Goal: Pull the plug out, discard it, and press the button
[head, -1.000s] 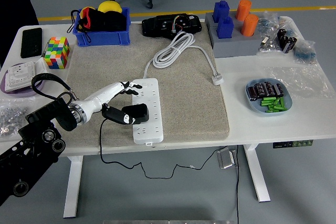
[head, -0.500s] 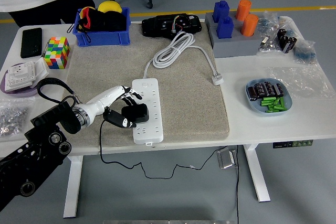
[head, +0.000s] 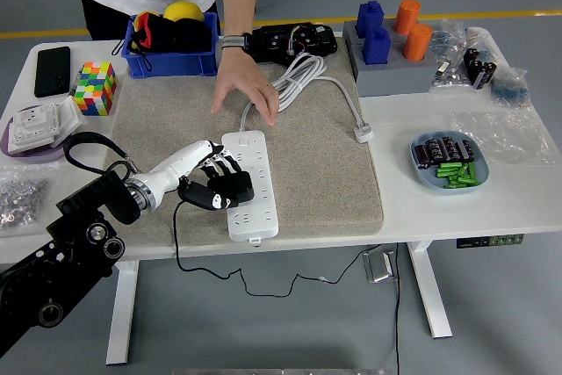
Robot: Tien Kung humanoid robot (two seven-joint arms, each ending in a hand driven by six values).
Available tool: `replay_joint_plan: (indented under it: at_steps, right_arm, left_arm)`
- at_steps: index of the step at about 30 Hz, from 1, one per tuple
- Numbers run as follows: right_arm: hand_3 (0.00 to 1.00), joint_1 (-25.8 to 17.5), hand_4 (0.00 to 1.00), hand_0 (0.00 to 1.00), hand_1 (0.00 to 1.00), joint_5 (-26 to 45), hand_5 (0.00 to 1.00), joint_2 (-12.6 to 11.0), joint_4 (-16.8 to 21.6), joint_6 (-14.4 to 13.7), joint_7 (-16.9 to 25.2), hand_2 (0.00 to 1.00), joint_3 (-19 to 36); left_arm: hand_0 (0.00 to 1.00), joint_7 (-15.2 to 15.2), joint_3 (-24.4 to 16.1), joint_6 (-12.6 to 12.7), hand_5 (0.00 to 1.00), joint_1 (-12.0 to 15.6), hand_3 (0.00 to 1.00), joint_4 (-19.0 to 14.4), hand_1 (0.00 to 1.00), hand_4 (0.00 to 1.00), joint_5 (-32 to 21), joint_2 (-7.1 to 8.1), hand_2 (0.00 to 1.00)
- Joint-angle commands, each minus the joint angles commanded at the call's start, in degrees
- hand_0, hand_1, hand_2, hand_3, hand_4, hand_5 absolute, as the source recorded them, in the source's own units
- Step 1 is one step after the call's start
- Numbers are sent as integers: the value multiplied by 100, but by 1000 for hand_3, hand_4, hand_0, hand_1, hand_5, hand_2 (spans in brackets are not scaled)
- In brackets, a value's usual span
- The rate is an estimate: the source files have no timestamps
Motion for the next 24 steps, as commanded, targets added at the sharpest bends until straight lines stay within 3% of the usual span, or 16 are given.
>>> replay_joint_plan:
  at_steps: [10, 18, 20, 24]
  right_arm:
    - [728, 6, 772, 756, 705, -3, 659, -1, 2, -1, 0, 717, 5]
    - [728, 4, 772, 755, 705, -10, 659, 6, -5, -1, -2, 717, 13]
    - [728, 5, 772, 755, 705, -7, 659, 5, -4, -1, -1, 717, 9]
    - [728, 10, 772, 756, 705, 4, 659, 10, 4, -1, 1, 717, 1]
  left_arm:
    - [485, -51, -72, 38, 2, 5, 518, -47, 337, 742, 23, 16, 371]
    - [487, -123, -490, 56, 2, 34, 510, -360, 334, 731, -23, 108, 366]
    - [487, -179, -608, 93, 2, 19, 510, -310, 334, 731, -89, 119, 366]
    - [486, -218, -871, 182, 2, -81, 508, 120, 332, 727, 62, 118, 364]
